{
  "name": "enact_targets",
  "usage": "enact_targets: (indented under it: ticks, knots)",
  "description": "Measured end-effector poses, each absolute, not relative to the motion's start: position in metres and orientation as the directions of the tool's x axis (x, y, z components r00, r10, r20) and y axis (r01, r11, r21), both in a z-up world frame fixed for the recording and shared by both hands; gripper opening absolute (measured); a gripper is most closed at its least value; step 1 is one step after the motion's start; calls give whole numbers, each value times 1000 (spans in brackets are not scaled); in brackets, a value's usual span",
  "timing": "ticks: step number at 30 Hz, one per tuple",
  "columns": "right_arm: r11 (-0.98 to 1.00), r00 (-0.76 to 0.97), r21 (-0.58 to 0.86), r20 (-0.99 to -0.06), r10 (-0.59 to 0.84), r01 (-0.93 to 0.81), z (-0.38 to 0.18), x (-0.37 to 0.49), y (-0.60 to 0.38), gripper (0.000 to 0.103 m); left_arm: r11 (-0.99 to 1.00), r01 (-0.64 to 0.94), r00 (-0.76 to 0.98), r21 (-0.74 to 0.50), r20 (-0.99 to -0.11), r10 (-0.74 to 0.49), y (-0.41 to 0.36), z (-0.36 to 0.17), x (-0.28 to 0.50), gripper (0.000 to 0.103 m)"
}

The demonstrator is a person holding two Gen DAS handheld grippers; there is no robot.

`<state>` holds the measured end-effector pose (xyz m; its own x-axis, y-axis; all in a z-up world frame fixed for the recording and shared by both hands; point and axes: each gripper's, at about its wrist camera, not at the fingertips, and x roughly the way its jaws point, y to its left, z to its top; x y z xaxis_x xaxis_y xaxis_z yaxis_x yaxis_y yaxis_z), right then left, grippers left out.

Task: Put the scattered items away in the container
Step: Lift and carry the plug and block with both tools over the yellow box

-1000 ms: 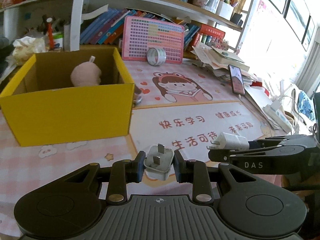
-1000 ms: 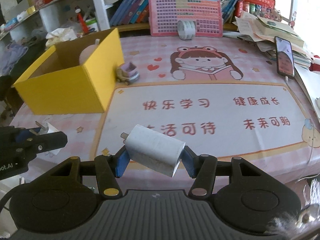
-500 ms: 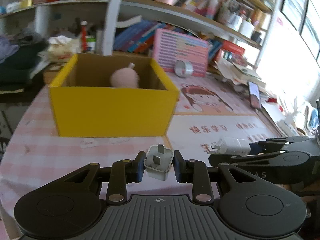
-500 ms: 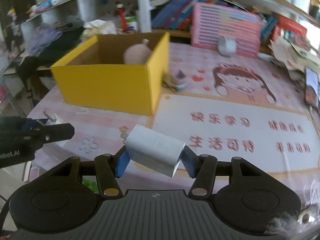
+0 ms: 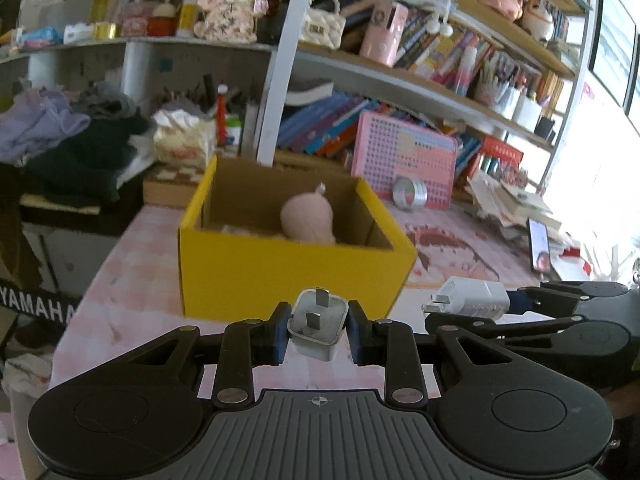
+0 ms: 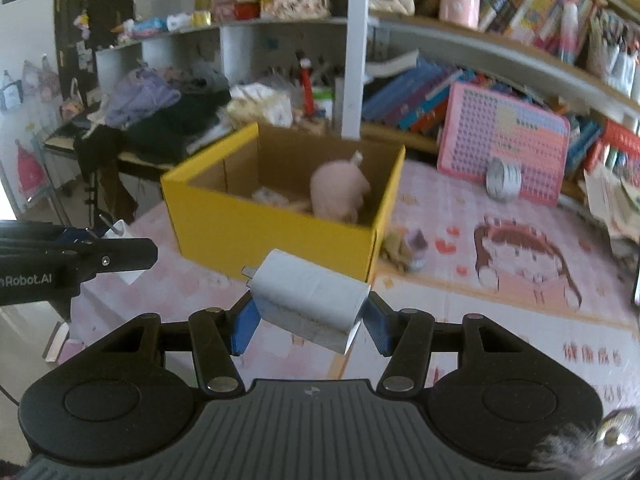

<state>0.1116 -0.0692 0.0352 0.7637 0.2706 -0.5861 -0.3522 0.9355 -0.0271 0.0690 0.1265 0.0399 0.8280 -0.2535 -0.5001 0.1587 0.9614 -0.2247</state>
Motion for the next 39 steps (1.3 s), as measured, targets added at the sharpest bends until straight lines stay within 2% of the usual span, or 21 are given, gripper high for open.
enact_targets:
  ticks: [11,19,31,39]
  knots:
    - [927,814,-18,-486,319,-375,72,153,-65,53,961,180,876,-210,-410,-254,128,70,111,28]
    - [907,802,-18,-474,363,-421,76,198,-55,54,968,163,883,-189,-410,-229,126,71,152,28]
    - [890,747,17,-536,393,-455,65,289,-43,54,982,83,850,-168,-502,-158,131,37,214,28]
    - [869,613,163,-649,452,-468,44,358,-18,54,989,39,780,-145,-614,-120,129,11,247,28]
